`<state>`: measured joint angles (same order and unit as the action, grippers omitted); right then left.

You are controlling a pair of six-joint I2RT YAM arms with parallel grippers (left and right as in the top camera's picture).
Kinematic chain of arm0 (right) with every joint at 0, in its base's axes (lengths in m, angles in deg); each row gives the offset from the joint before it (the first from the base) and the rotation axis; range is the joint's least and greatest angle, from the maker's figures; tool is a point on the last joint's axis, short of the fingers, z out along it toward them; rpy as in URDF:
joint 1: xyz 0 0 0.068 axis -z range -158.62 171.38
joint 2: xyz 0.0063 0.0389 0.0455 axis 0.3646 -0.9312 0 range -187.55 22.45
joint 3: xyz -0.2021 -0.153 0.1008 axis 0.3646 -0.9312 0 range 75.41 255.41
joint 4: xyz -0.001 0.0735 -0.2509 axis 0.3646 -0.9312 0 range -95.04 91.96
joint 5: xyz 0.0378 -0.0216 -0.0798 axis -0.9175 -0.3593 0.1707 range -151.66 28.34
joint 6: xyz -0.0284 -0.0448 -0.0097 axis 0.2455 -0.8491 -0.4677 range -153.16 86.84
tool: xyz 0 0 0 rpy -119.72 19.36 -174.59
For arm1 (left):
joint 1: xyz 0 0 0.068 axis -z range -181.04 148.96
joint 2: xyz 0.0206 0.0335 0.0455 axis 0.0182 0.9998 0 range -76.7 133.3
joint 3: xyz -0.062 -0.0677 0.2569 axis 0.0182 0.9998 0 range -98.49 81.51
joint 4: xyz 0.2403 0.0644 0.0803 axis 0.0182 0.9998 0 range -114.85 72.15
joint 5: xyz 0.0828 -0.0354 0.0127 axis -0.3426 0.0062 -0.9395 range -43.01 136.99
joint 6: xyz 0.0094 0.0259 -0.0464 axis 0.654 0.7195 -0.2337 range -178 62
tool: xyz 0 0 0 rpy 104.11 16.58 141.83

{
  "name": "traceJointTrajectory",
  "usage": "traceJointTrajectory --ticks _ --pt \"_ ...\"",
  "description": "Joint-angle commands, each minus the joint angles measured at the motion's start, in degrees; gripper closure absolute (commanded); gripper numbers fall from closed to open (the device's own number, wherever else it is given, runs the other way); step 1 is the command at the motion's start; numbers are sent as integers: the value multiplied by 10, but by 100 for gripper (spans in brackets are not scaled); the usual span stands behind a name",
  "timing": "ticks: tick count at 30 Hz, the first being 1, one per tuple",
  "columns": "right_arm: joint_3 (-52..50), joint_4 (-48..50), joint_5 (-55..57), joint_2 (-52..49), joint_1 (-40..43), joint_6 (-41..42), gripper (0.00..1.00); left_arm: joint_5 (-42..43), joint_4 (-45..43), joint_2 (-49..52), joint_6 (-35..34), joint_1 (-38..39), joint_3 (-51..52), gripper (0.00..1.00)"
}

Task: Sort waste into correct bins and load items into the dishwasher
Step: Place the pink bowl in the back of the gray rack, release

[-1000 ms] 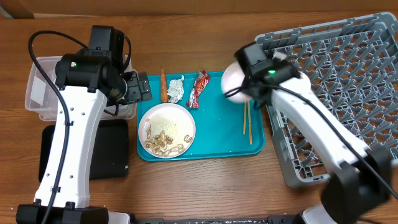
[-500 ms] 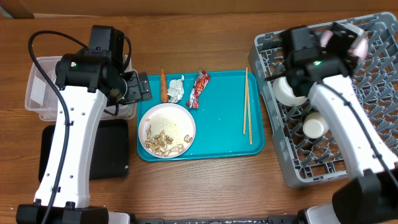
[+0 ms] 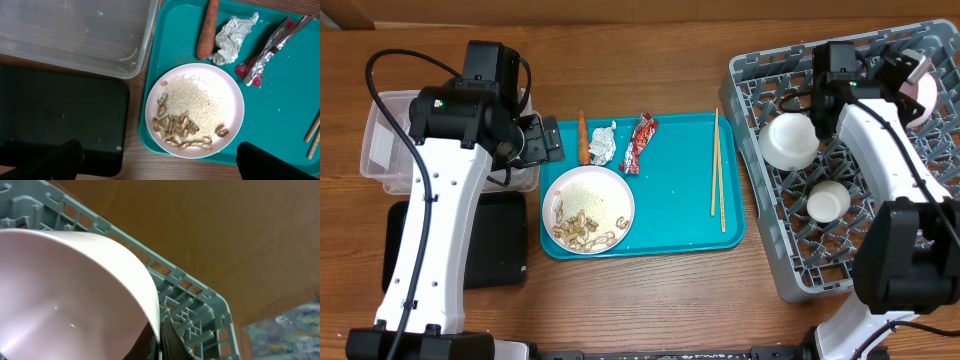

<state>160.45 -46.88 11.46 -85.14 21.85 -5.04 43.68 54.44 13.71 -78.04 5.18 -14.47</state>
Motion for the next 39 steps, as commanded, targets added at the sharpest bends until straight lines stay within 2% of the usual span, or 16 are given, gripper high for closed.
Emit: traceJointTrajectory --ticks 1,10,20,21,22,24,25,26,28,33,35,38,39 --pt "1 19 2 -13 -1 -71 96 -7 -1 5 -8 -3 -7 0" --pt "1 28 26 -73 -7 -115 96 -7 -1 5 -8 -3 -7 0" --pt "1 22 22 -74 -79 -120 95 -7 -1 5 -8 -3 -7 0" --pt "1 21 22 -74 -84 -121 92 -7 -1 5 -8 -3 -7 0" --pt "2 19 28 -74 -91 -121 86 -7 -1 5 -8 -3 -7 0" --pt "2 7 45 -73 -103 -121 46 -7 -1 5 -8 -3 -7 0" --pt "2 -1 53 -70 -111 -121 35 -7 -1 5 -8 -3 -7 0" --pt "2 -10 54 -64 -118 -120 31 -7 -1 5 -8 -3 -6 0" --pt "2 -27 42 -45 -137 -98 25 -7 -1 5 -8 -3 -6 0" --pt "2 -35 -17 23 -187 -107 17 -7 -1 5 -8 -3 -7 0" --pt "2 -42 -96 56 -211 -117 17 -7 -1 5 -8 -3 -6 0" --pt "2 -43 -301 105 -241 -117 21 -7 -1 5 -8 -3 -6 0" --pt "2 -43 -404 119 -249 -117 23 -7 -1 5 -8 -3 -6 0"
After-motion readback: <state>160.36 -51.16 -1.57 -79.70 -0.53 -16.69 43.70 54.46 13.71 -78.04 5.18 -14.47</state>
